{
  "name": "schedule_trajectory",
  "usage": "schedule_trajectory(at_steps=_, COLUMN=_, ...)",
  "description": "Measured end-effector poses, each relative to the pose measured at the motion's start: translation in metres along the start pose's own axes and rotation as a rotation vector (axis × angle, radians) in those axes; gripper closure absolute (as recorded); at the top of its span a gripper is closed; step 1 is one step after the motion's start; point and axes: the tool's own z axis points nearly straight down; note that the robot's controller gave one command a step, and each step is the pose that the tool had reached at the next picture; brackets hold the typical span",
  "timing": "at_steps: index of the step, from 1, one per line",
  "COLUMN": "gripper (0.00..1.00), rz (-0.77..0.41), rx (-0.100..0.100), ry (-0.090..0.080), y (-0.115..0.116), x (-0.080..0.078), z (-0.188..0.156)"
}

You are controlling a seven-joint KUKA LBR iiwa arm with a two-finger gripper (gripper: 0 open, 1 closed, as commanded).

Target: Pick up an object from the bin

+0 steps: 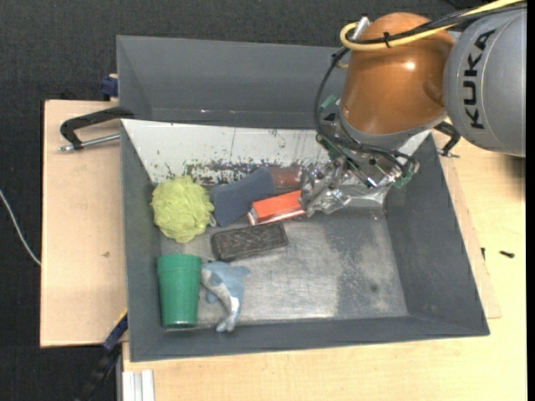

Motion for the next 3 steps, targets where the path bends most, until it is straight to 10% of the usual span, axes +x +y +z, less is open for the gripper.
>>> schedule_trajectory(at_steps=2, gripper=1.0, rz=0.375, rx=-0.002, ry=0.002, y=0.051, x=-0.035, z=0.021)
schedule_trajectory(at_steps=3, gripper=1.0, rz=0.245, rx=0.0, ry=0.0, y=0.063, x=-0.043, z=0.021)
